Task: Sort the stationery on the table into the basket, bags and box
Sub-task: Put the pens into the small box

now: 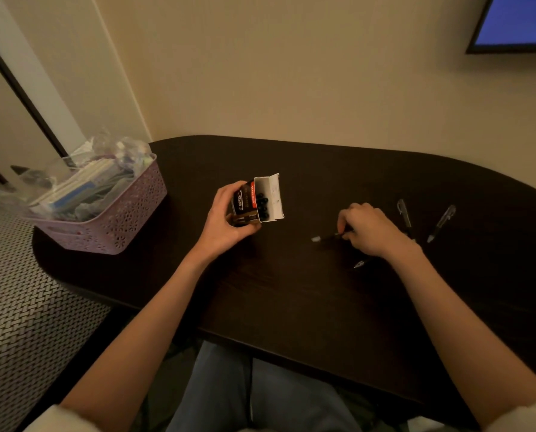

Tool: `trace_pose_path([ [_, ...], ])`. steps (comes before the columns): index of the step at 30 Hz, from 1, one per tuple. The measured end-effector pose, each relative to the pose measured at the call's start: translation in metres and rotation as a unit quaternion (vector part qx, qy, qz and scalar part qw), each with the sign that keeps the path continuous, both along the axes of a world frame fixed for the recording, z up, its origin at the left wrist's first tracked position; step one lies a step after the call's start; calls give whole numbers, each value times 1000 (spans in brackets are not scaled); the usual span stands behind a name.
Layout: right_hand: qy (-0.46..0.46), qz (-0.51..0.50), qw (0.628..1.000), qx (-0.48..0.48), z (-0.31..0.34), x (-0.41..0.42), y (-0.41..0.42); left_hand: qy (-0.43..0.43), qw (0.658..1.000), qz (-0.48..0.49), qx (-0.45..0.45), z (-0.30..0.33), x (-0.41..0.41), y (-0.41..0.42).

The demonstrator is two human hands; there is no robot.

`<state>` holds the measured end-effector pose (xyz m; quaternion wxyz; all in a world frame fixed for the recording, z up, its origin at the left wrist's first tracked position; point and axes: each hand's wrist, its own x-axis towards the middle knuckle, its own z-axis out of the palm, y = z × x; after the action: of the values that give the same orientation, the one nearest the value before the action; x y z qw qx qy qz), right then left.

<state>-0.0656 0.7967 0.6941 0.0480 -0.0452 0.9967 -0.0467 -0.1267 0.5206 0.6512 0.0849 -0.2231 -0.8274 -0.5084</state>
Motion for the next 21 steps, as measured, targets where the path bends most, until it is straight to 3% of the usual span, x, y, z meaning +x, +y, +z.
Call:
trace_pose_path([
  [5,107,25,977,-185,20,4,-17,-21,1000,0,20,0,-2,-3],
  [8,249,66,925,-280,43,17,-32,-31,999,3,27,-1,-2,-4],
  [11,312,111,871,-363,70,36,-47,-28,999,6,29,0,-3,-3],
  [13,298,130,879,-348,84,45,-55,-23,999,3,27,-1,-3,-4],
  [18,238,112,945,-196,91,40,-74,-16,1000,-5,23,0,0,-3],
  [21,224,86,960,-145,86,30,-84,1,1000,-2,12,1,0,0],
])
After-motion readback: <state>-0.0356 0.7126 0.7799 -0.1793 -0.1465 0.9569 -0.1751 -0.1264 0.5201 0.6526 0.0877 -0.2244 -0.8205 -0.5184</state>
